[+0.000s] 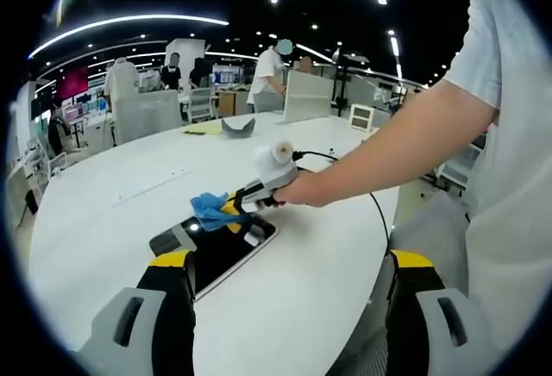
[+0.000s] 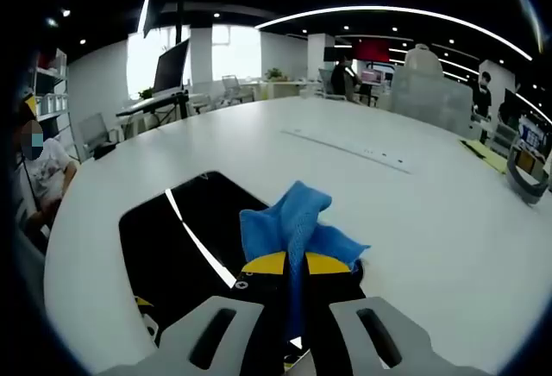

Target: Wipe the mirror surface with the cleaning cloth until all visible marks leave the cleaned area.

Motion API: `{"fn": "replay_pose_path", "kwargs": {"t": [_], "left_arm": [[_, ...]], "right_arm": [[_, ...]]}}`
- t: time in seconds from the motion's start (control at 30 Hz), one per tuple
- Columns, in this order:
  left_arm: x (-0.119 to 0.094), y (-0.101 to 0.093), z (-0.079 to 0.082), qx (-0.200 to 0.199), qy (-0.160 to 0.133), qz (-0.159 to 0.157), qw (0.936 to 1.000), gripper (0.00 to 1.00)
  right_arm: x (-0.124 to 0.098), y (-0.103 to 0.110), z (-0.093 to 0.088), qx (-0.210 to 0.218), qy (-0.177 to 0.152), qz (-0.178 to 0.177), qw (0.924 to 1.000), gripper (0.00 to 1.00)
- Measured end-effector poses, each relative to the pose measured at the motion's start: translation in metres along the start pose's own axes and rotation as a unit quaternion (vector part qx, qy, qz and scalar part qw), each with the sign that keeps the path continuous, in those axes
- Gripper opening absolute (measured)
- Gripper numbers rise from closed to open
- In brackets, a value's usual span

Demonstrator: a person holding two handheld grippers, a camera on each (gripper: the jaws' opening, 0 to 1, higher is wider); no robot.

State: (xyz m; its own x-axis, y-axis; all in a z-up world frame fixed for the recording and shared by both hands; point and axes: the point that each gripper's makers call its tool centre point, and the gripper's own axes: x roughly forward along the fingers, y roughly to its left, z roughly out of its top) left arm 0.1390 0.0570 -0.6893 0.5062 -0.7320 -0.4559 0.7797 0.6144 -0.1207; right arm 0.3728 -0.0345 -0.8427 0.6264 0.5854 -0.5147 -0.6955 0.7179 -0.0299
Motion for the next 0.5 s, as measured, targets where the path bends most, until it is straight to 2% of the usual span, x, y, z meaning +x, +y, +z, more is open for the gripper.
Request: {"fn": "replay_pose_path", "kwargs": {"t": [0.27, 0.5], "left_arm": [[-0.002, 0.011, 0.002, 0.007, 0.0, 0.013, 0.9999, 0.92], [-0.001, 0.009, 0.001, 0.011, -0.001, 0.013, 0.9999, 0.92]], "right_arm": [[-0.01, -0.007, -0.006, 0.005, 0.003, -0.016, 0.9998, 0.01], [-0.015, -0.011, -0.01, 0.012, 0.001, -0.03, 0.9995, 0.01]]}}
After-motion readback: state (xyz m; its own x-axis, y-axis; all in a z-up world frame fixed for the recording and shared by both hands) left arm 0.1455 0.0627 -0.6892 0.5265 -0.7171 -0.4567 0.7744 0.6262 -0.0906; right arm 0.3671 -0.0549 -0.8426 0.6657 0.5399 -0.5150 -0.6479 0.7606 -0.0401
